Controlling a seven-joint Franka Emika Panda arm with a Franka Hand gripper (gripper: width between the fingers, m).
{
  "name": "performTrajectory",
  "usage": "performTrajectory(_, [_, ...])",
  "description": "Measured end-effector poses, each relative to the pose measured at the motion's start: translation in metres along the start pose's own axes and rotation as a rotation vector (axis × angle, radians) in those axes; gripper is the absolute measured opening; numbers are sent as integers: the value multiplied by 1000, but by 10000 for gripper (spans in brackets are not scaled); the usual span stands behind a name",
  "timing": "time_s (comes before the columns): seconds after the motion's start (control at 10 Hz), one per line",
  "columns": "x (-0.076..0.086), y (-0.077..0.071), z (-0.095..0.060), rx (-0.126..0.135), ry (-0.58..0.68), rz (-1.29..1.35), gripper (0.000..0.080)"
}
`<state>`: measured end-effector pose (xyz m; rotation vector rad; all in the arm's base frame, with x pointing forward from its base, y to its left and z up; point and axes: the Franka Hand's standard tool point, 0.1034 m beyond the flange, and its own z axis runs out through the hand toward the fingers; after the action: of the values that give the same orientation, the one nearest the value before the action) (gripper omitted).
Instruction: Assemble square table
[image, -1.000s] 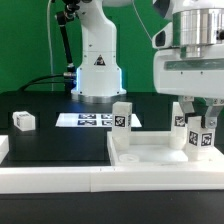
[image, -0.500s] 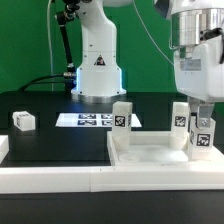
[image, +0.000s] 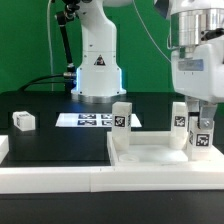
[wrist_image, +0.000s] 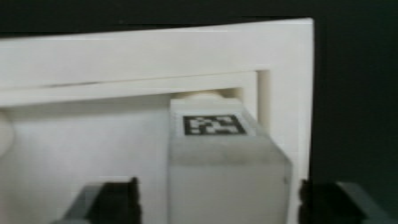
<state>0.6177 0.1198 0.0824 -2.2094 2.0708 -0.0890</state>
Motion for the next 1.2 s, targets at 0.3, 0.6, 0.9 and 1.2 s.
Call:
performTrajectory(0.3, [-3, -3, -2, -13, 16, -322, 641])
performTrajectory(0.6, [-1, -5, -1, 9, 25, -517, 648])
performTrajectory(0.9, [-1, -8, 1, 28, 41, -766, 649])
performTrajectory(1.2, [-10, -6, 4, 16, 50, -946, 649])
